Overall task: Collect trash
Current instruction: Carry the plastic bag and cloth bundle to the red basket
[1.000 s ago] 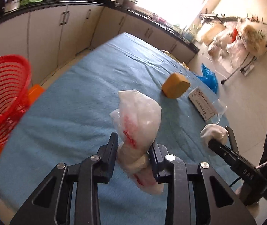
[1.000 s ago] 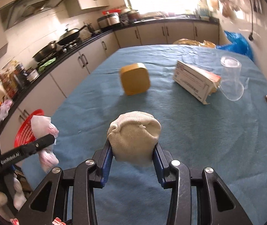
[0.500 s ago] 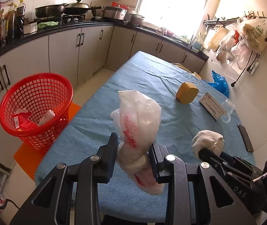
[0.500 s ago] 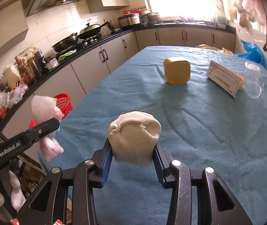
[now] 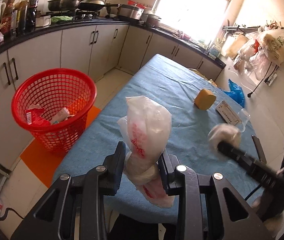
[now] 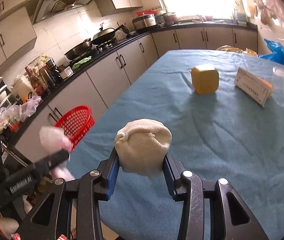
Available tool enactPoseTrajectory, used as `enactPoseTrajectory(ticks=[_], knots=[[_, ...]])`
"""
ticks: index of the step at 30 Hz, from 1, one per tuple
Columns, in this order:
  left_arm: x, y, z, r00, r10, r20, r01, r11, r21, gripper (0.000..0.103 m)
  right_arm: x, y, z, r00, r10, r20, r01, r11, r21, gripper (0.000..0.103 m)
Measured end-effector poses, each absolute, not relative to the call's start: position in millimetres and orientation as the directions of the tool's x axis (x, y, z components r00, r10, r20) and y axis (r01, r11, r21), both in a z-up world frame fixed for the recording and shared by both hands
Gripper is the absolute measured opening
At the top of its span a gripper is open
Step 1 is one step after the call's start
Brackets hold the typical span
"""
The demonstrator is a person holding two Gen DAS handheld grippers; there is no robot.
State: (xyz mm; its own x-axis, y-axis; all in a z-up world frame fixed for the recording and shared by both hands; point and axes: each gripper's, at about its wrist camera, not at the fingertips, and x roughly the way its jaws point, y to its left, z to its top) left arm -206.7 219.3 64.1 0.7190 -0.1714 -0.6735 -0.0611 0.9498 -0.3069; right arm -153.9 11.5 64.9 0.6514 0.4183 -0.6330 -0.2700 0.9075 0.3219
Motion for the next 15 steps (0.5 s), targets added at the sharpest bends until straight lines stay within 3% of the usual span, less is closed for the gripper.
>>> enactPoseTrajectory(ticks=[7, 15], knots=[[-215.8, 235.1, 73.3, 0.683, -0.102, -0.723, -0.140, 0.954, -0.266, 0.031, -117.2, 1.2, 74.5, 0.694, 0.299, -0.655, -0.168, 0.952, 0.257, 0.044], [-218.0, 253.5, 77.5, 0.737, -0.078, -0.672, -0.171, 0.940, -0.297, 0.031, -127.6, -22.7, 46.7, 0.668, 0.364, -0.649, -0.143, 0.919, 0.368, 0.045]])
